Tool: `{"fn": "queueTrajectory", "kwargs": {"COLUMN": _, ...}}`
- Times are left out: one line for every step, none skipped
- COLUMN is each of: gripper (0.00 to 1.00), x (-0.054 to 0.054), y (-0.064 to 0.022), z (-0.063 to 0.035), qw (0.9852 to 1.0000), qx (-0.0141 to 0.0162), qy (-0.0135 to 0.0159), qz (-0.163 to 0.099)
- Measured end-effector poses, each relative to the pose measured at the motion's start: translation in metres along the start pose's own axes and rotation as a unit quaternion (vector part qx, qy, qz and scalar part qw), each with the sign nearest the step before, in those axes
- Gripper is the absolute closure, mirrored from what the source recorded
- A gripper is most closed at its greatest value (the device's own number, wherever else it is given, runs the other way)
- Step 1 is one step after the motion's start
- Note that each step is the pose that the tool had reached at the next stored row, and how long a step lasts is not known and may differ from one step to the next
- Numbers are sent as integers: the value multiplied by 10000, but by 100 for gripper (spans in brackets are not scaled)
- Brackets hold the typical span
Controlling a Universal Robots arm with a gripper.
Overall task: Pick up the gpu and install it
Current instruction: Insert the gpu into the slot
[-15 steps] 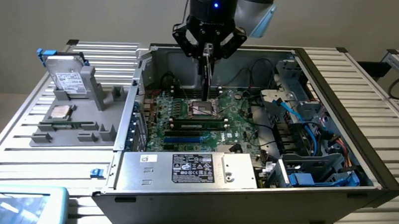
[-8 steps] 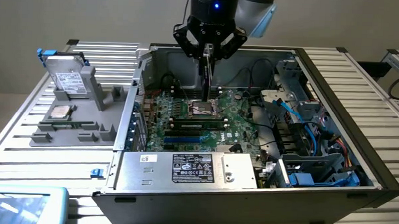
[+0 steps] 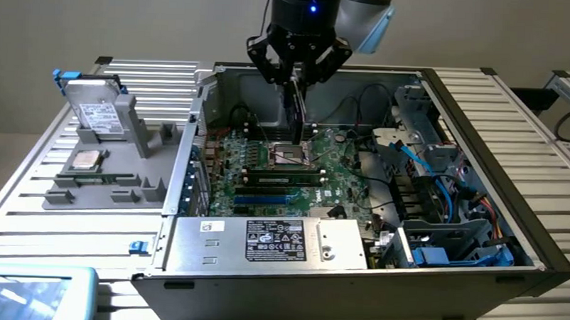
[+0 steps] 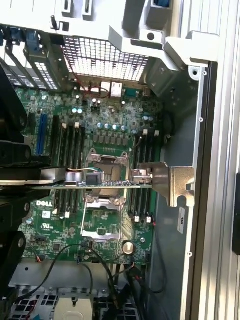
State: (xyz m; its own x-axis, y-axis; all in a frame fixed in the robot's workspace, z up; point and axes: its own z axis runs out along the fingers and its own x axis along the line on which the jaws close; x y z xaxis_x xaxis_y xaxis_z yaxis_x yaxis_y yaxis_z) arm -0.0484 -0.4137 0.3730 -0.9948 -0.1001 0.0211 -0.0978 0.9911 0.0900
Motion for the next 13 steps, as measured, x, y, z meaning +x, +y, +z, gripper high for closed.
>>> {"fn": "queueTrajectory", "kwargs": {"gripper": 72, "x": 0, "y": 0, "z": 1, "qw": 10000, "qx": 0, "qy": 8, "qz": -89}}
{"fn": "queueTrajectory", "kwargs": {"gripper": 72, "x": 0, "y": 0, "z": 2, "qw": 9998, "qx": 0, "qy": 16, "qz": -182}}
{"fn": "queueTrajectory", "kwargs": {"gripper": 72, "x": 0, "y": 0, "z": 3, "qw": 9996, "qx": 0, "qy": 24, "qz": -271}}
{"fn": "queueTrajectory", "kwargs": {"gripper": 72, "x": 0, "y": 0, "z": 4, "qw": 9993, "qx": 1, "qy": 32, "qz": -361}}
{"fn": "queueTrajectory", "kwargs": {"gripper": 72, "x": 0, "y": -1, "z": 4, "qw": 9990, "qx": 3, "qy": 40, "qz": -450}}
{"fn": "queueTrajectory", "kwargs": {"gripper": 72, "x": 0, "y": -1, "z": 4, "qw": 9985, "qx": 6, "qy": 48, "qz": -540}}
{"fn": "queueTrajectory", "kwargs": {"gripper": 72, "x": 0, "y": -1, "z": 4, "qw": 9980, "qx": 8, "qy": 57, "qz": -632}}
{"fn": "queueTrajectory", "kwargs": {"gripper": 72, "x": 0, "y": -1, "z": 5, "qw": 9974, "qx": 9, "qy": 65, "qz": -721}}
{"fn": "queueTrajectory", "kwargs": {"gripper": 72, "x": 0, "y": -1, "z": 5, "qw": 9967, "qx": 11, "qy": 73, "qz": -811}}
{"fn": "queueTrajectory", "kwargs": {"gripper": 72, "x": 0, "y": 0, "z": 5, "qw": 9959, "qx": 13, "qy": 82, "qz": -905}}
{"fn": "queueTrajectory", "kwargs": {"gripper": 72, "x": 0, "y": 0, "z": 5, "qw": 9950, "qx": 15, "qy": 90, "qz": -994}}
{"fn": "queueTrajectory", "kwargs": {"gripper": 72, "x": 0, "y": -1, "z": 5, "qw": 9940, "qx": 17, "qy": 98, "qz": -1086}}
{"fn": "queueTrajectory", "kwargs": {"gripper": 72, "x": 0, "y": 0, "z": 5, "qw": 9930, "qx": 19, "qy": 106, "qz": -1175}}
